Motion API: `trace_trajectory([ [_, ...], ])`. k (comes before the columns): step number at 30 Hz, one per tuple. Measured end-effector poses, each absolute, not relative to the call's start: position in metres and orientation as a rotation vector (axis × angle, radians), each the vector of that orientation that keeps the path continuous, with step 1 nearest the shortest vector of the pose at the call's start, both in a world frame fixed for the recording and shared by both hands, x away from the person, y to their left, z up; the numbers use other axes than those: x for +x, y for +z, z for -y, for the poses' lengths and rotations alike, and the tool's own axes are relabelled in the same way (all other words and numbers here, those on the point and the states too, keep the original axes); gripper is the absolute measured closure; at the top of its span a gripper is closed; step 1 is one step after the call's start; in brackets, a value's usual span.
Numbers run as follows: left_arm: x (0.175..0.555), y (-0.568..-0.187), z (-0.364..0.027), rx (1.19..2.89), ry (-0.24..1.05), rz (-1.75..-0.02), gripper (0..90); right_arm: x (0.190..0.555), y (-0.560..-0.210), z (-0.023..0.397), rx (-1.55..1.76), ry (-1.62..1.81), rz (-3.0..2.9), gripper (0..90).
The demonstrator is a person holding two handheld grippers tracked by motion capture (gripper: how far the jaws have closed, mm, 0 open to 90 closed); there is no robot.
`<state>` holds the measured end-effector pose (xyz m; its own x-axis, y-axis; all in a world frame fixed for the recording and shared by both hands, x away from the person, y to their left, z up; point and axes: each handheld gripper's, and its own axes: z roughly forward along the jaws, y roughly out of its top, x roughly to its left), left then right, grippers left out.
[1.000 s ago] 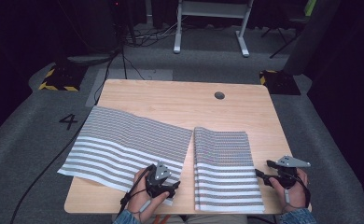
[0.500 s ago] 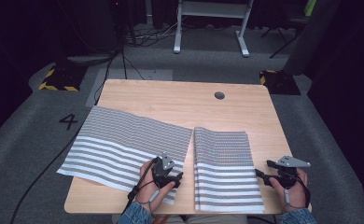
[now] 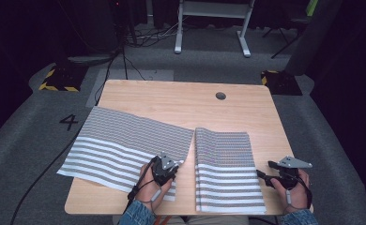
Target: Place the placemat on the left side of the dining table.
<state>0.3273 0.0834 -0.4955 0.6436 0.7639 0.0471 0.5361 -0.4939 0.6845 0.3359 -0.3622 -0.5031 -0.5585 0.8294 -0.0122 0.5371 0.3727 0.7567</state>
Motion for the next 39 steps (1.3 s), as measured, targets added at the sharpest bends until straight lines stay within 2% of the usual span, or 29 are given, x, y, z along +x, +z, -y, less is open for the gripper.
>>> trace_trajectory([
  [4,0.325,-0.490,-0.090,2.241,0.363,-0.937,86.8,0.336,-0.503,0.362,1.186,1.018,-2.247,30.9],
  [15,0.276,-0.489,-0.131,2.252,0.084,-0.778,87.2,0.336,-0.503,0.362,1.186,1.019,-2.248,30.8],
  [18,0.267,-0.490,-0.137,2.272,0.049,-0.756,86.9,0.336,-0.503,0.362,1.186,1.019,-2.248,30.8],
  [20,0.263,-0.487,-0.142,2.272,0.015,-0.743,83.4,0.336,-0.503,0.362,1.185,1.018,-2.247,30.7],
  [21,0.262,-0.484,-0.143,2.255,-0.007,-0.748,75.6,0.336,-0.503,0.362,1.189,1.019,-2.247,30.6],
  [22,0.262,-0.484,-0.143,2.255,-0.007,-0.748,62.4,0.337,-0.503,0.362,1.187,1.019,-2.245,30.5],
  [23,0.262,-0.481,-0.144,2.233,0.026,-0.747,62.4,0.337,-0.503,0.362,1.187,1.019,-2.245,30.5],
  [24,0.261,-0.471,-0.146,2.216,0.103,-0.759,43.4,0.337,-0.503,0.362,1.187,1.020,-2.245,30.4],
  [25,0.261,-0.471,-0.146,2.216,0.103,-0.759,37.4,0.337,-0.503,0.362,1.187,1.020,-2.245,30.4],
  [26,0.262,-0.466,-0.149,2.193,0.128,-0.790,37.4,0.337,-0.503,0.362,1.187,1.020,-2.245,30.4],
  [28,0.268,-0.457,-0.157,2.147,0.182,-0.847,30.6,0.337,-0.503,0.362,1.188,1.020,-2.245,30.5],
  [29,0.277,-0.450,-0.167,2.109,0.264,-0.939,29.3,0.337,-0.503,0.362,1.188,1.020,-2.245,30.4],
  [30,0.277,-0.450,-0.167,2.109,0.264,-0.939,28.7,0.337,-0.503,0.362,1.188,1.020,-2.245,30.4],
  [32,0.293,-0.446,-0.185,2.064,0.393,-1.101,27.7,0.337,-0.503,0.362,1.187,1.020,-2.245,30.5],
  [33,0.293,-0.446,-0.185,2.064,0.393,-1.101,26.6,0.337,-0.503,0.362,1.187,1.020,-2.245,30.5],
  [35,0.314,-0.449,-0.202,2.022,0.483,-1.263,24.4,0.337,-0.503,0.362,1.187,1.020,-2.245,30.5],
  [36,0.314,-0.449,-0.202,2.022,0.483,-1.263,24.0,0.337,-0.503,0.362,1.187,1.020,-2.245,30.5],
  [39,0.341,-0.460,-0.226,2.003,0.540,-1.409,23.3,0.337,-0.503,0.361,1.187,1.019,-2.245,30.5],
])
